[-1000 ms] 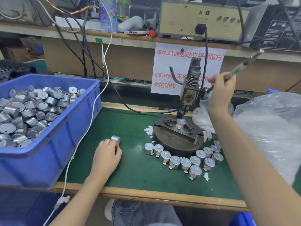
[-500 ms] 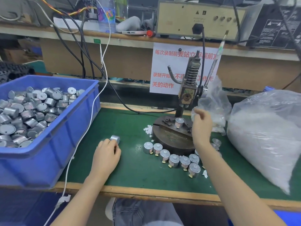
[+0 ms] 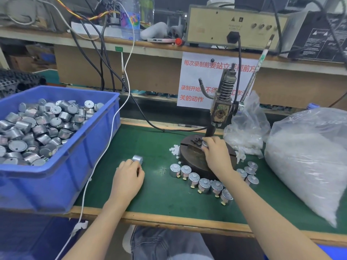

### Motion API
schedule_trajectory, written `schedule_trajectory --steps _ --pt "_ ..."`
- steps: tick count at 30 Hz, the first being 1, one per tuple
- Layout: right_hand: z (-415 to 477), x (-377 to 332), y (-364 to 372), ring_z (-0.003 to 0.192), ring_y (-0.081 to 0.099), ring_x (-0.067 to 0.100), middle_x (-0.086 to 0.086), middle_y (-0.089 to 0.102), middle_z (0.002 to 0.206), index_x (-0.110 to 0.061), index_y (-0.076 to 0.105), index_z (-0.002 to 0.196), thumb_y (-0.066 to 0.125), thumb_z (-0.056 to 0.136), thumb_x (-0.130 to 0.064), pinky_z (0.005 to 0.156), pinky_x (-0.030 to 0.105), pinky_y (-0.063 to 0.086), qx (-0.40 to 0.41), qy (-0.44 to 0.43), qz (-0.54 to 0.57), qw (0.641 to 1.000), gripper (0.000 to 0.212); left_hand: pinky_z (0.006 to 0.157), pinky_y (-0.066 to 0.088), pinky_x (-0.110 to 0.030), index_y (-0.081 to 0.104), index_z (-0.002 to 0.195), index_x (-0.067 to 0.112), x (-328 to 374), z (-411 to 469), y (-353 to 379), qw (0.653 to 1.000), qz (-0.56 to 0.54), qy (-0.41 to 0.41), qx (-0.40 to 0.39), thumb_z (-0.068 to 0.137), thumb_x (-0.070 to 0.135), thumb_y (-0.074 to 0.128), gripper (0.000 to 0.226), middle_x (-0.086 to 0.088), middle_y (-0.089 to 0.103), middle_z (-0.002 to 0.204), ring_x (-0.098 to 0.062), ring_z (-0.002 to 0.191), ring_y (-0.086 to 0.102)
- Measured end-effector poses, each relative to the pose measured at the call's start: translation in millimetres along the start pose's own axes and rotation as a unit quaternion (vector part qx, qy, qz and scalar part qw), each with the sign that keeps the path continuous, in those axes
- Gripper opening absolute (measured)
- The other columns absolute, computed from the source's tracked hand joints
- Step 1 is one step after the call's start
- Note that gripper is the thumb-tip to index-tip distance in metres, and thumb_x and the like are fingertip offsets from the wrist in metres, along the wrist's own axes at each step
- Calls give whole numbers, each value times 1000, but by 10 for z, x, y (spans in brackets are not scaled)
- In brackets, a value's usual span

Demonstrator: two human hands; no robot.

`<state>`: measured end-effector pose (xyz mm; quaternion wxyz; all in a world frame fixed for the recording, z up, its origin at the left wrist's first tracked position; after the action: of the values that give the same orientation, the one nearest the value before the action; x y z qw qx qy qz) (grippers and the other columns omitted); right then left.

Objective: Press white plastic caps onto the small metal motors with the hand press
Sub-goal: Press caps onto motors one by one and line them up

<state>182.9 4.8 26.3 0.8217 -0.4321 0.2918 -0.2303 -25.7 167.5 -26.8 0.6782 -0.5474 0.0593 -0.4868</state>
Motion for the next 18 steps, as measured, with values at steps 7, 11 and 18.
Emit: schedule_trajectory --steps 7,11,18 --pt "-738 -604 112 103 42 25 10 52 109 -9 59 121 59 90 -24 88 22 27 -68 -136 130 980 34 71 40 -36 60 81 3 -2 -3 -2 1000 2 -9 0 89 14 49 17 -8 56 85 -27 86 48" --pt "-979 -704 200 106 45 22 4 54 107 -15 60 117 59 89 -35 91 26 29 -131 -199 80 968 35 74 39 -36 61 84 4 -5 -18 -7 1000 9 -4 -2 91 15 48 18 -8 56 86 -27 87 48" --pt "-871 -574 168 118 41 19 1 53 119 -15 61 115 56 89 -26 100 26 27 -97 -206 33 973 28 74 38 -33 60 84 5 -12 -16 7 1000 9 1 -1 91 16 47 18 -6 56 87 -24 86 48"
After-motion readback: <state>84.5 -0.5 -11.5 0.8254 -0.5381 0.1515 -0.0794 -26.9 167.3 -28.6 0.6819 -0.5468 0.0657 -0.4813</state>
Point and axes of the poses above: each hand's wrist, its own z-axis towards the middle knuckle, its own y-axis out of the palm, x = y × z, the point moved 4 cm from there along z, towards the middle knuckle
